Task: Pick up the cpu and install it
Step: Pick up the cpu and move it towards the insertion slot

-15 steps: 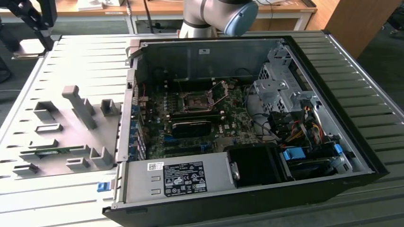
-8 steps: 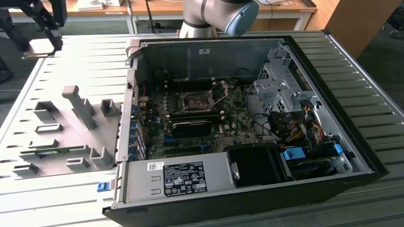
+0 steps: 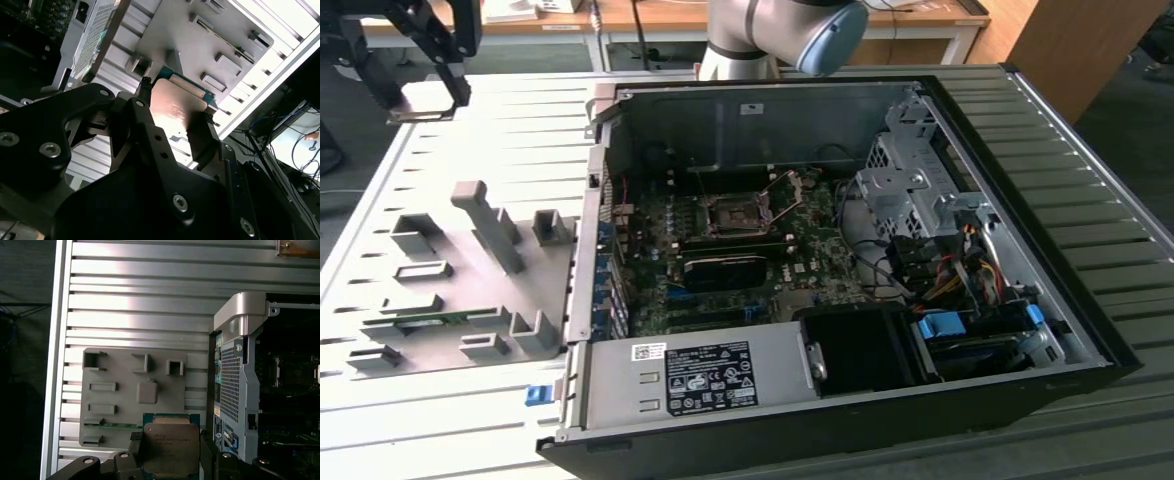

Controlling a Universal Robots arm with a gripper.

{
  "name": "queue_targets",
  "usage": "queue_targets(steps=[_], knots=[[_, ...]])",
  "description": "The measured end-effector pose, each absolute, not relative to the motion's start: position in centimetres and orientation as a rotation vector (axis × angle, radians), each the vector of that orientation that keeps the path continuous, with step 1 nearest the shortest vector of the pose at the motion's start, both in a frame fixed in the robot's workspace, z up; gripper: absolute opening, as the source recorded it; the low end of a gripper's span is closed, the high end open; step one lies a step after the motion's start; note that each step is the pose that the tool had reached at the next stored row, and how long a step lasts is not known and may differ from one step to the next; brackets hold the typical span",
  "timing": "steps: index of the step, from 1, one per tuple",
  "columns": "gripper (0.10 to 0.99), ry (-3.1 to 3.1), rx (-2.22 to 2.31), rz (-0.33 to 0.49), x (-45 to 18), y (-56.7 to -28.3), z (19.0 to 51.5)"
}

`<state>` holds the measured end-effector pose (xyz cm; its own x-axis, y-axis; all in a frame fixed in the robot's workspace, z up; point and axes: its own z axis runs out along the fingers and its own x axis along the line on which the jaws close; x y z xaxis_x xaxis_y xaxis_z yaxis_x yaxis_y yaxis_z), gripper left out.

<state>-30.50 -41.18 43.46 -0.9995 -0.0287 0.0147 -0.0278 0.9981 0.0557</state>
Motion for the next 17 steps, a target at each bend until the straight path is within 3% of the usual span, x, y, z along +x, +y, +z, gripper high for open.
queue_targets(steps=[17], knots=[[0.541,-3.124,0.044,-0.087,-28.6,-41.2,43.5]])
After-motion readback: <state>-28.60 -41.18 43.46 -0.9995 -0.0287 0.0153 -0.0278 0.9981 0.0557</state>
